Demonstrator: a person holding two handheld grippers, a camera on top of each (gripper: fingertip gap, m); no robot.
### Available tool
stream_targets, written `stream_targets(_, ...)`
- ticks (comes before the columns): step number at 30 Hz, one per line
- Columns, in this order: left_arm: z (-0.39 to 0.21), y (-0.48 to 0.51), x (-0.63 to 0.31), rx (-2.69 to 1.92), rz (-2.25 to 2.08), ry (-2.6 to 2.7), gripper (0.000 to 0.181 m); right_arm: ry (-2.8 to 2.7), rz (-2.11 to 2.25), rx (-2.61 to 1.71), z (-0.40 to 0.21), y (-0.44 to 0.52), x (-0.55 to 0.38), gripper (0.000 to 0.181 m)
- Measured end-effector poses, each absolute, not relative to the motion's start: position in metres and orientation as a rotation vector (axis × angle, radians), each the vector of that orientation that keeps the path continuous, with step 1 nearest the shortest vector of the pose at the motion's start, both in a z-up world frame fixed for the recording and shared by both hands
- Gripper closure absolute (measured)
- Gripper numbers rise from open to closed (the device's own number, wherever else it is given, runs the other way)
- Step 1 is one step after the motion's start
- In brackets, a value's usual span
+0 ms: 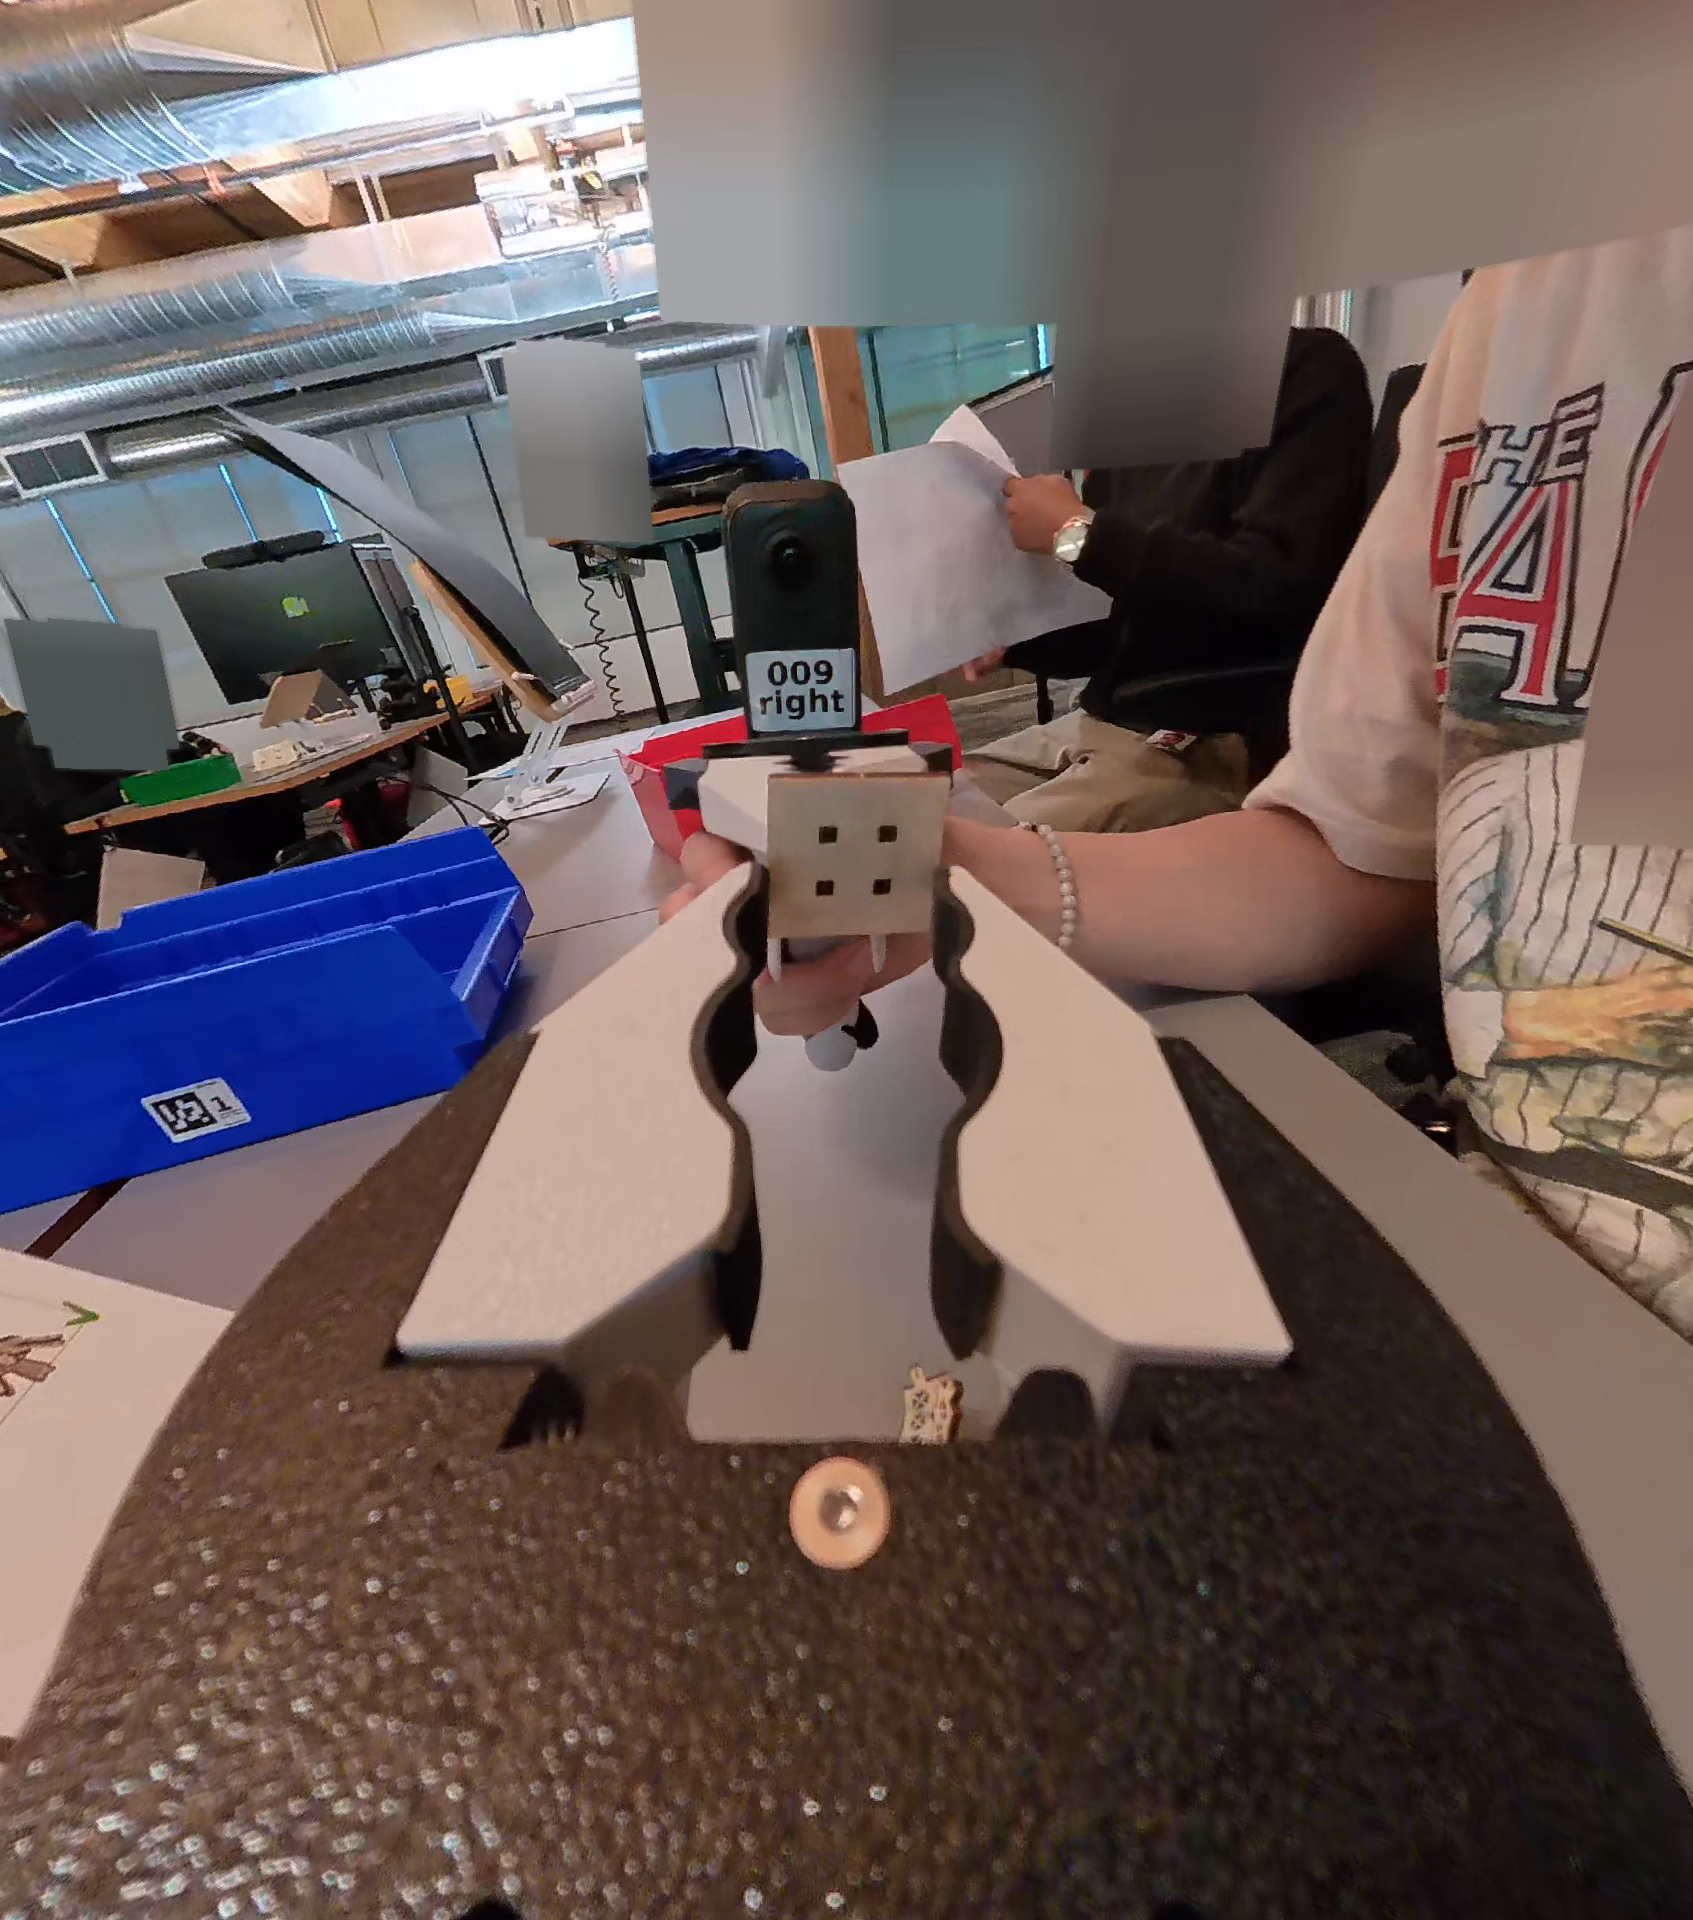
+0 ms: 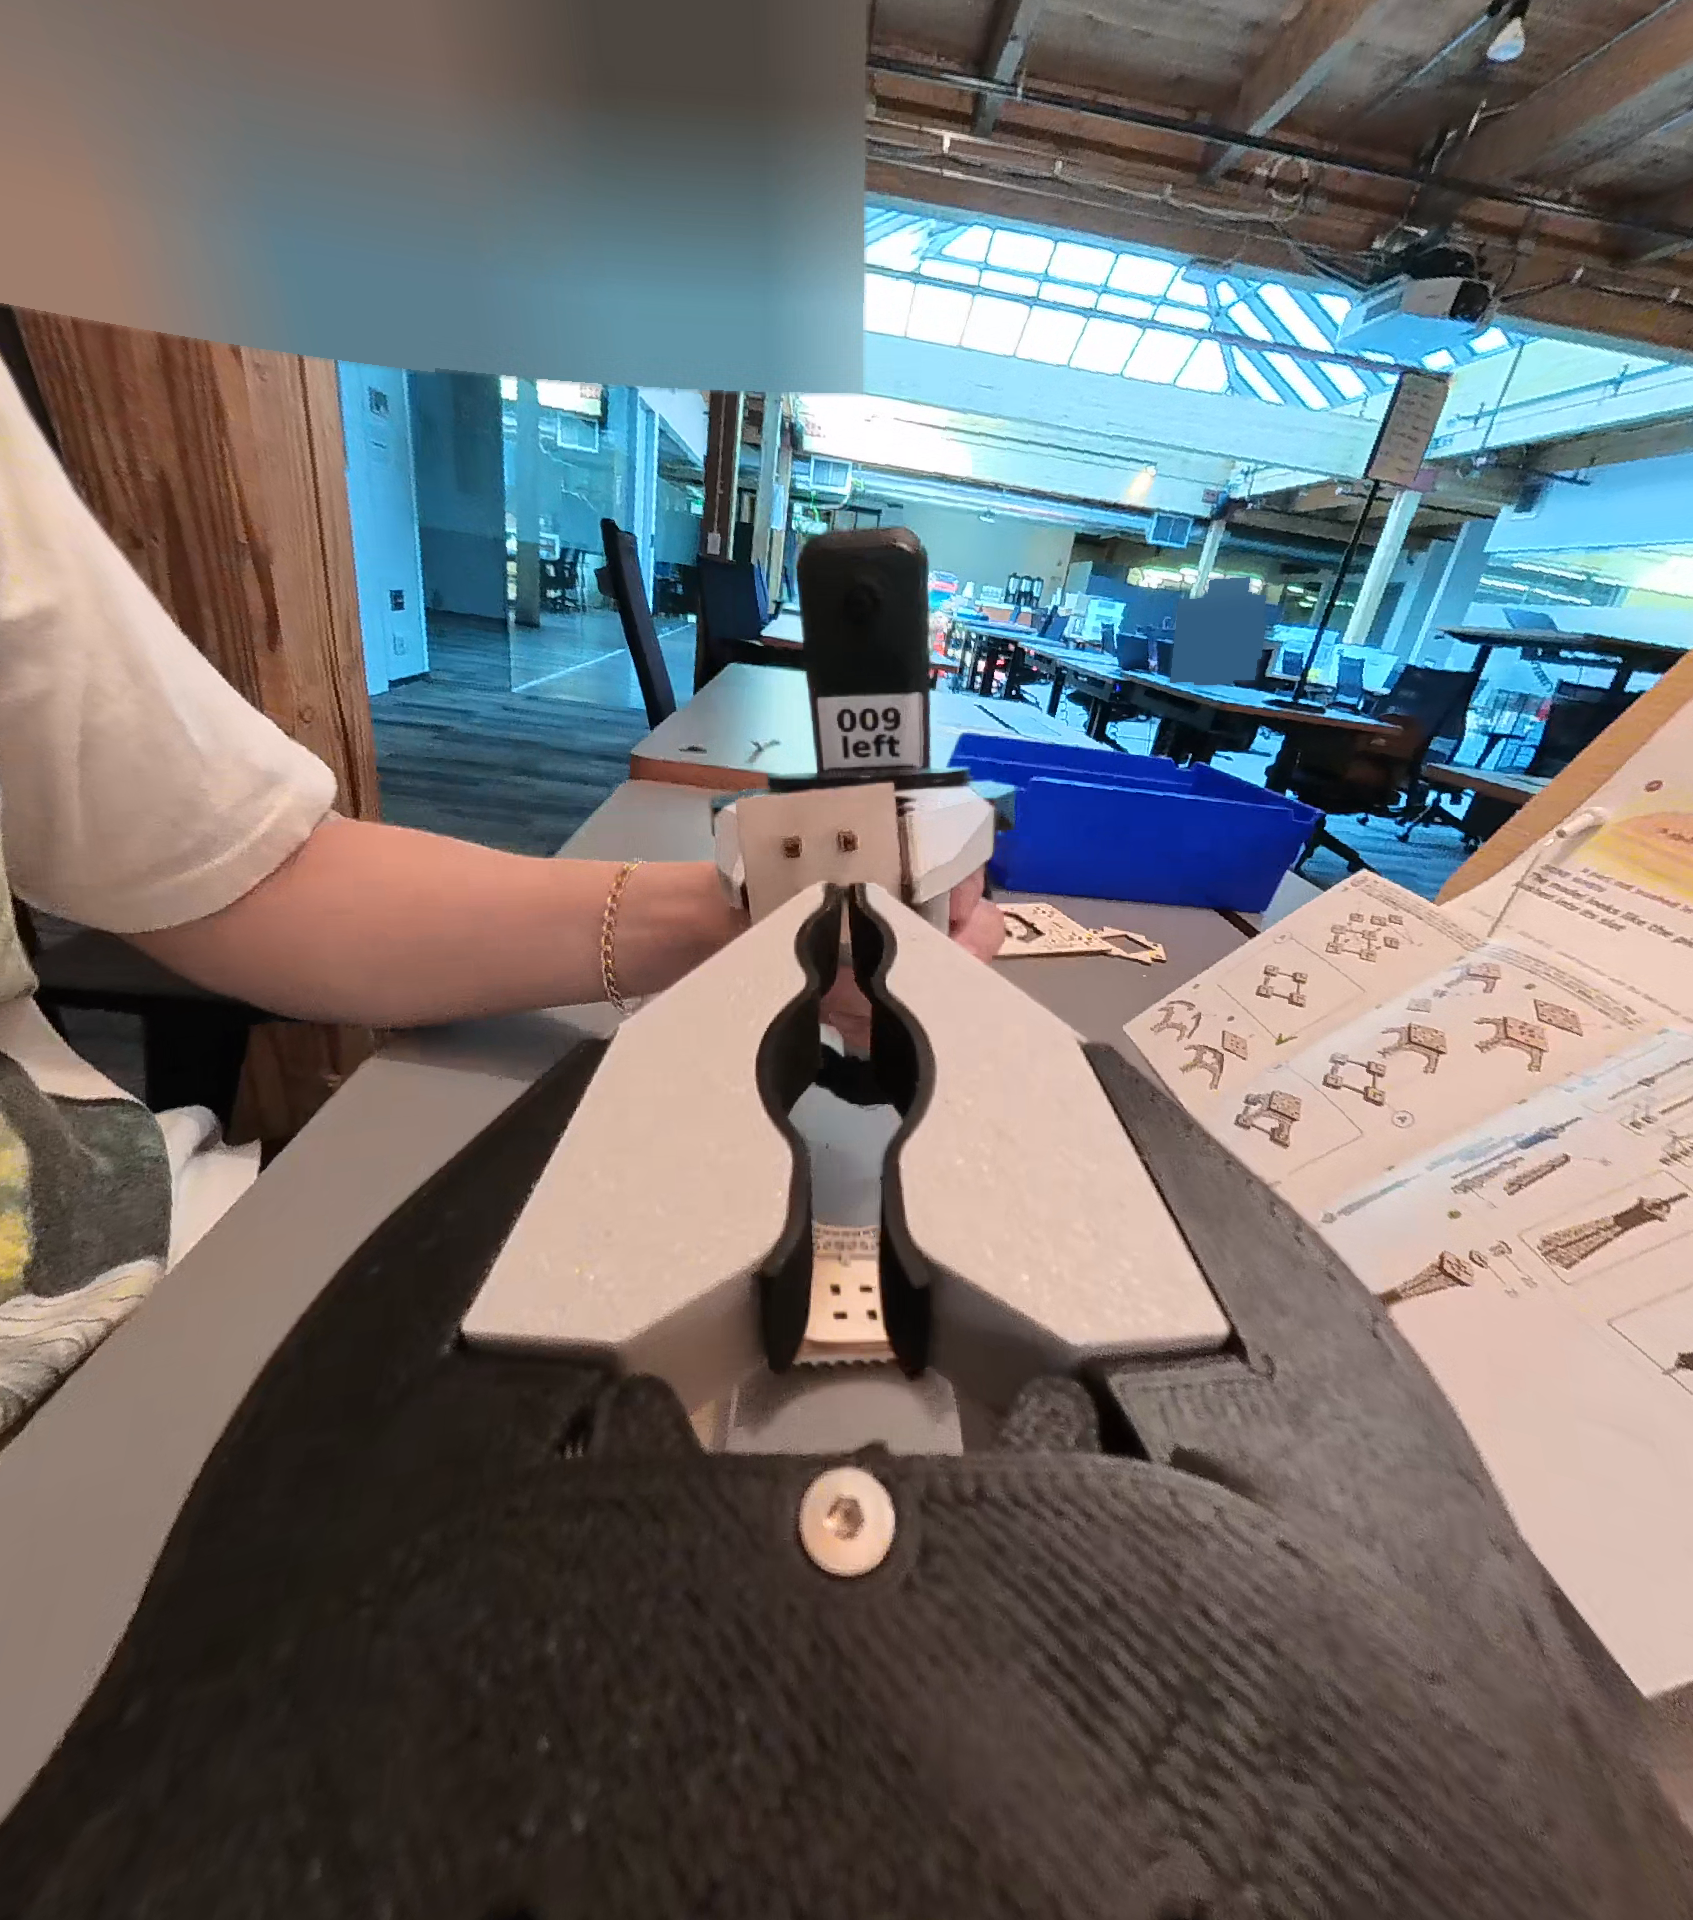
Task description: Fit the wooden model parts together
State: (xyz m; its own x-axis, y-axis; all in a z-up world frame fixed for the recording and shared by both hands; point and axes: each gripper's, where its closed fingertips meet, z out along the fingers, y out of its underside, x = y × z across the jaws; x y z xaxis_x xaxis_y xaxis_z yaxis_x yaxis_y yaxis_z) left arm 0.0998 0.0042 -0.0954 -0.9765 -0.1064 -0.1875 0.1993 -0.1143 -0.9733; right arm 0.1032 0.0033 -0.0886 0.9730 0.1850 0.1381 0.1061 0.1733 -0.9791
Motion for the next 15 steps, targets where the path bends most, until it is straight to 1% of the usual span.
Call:
stream_targets(3, -0.098, 0.005, 0.1, 0.109, -2.229, 1.927, 0.152, -0.245, 0.046, -1.445, -0.097, 0.007, 0.105, 0.177)
stream_targets(7, -0.102, 0.005, 0.098, 0.122, -2.222, 1.949, 0.152, -0.239, 0.058, -1.463, -0.101, 0.01, 0.105, 0.175)
stream_targets(15, -0.107, 0.007, 0.095, 0.127, -2.236, 1.97, 0.152, -0.242, 0.08, -1.463, -0.103, 0.012, 0.103, 0.178)
